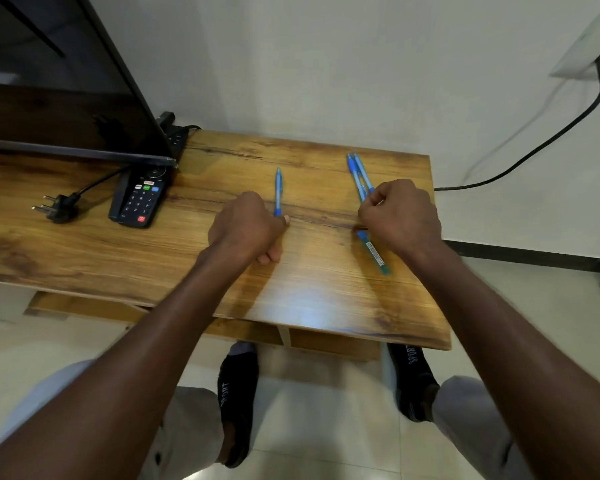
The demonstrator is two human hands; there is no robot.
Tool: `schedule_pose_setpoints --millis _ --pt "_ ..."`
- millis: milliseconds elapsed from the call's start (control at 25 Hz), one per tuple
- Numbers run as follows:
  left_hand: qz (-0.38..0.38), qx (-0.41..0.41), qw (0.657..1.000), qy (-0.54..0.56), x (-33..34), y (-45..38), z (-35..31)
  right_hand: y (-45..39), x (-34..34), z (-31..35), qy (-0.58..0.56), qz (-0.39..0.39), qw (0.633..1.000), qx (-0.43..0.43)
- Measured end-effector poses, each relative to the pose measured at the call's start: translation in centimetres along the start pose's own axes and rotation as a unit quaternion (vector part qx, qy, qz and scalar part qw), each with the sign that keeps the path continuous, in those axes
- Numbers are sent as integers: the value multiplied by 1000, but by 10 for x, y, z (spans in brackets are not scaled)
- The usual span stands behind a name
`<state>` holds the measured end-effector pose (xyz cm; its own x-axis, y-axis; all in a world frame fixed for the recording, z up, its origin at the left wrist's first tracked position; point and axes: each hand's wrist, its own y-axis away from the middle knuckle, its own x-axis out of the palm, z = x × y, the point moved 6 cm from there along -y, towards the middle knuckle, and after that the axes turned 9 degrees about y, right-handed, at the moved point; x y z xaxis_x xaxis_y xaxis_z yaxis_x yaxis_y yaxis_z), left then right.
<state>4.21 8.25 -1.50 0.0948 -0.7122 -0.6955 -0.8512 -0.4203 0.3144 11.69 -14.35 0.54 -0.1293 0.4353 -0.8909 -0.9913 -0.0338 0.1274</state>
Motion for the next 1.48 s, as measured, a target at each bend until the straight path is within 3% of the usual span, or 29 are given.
schedule_pose_setpoints --millis 200,320,480,600,760,840,1000,1480 --pt "-158 68 984 -41 -16 7 -20 6 5 -4 73 60 995 -36" --pt "-126 129 984 -12 -6 11 -40 10 6 -8 76 92 992 -52" --pt "-18 169 985 10 22 21 -57 10 2 -26 67 121 990 -41" --pt "14 185 983 -7 37 22 -64 10 0 -34 69 98 992 -39" --pt "25 186 981 -52 52 20 -72 2 -16 -24 52 -27 997 -45" --pt "20 184 978 -101 58 18 -70 -2 -16 -16 60 -52 996 -49" --pt "22 194 970 -148 63 14 -63 -5 -7 -9 86 -54 994 -49" --pt "18 178 974 -138 47 6 -56 -6 -5 12 151 -72 986 -14"
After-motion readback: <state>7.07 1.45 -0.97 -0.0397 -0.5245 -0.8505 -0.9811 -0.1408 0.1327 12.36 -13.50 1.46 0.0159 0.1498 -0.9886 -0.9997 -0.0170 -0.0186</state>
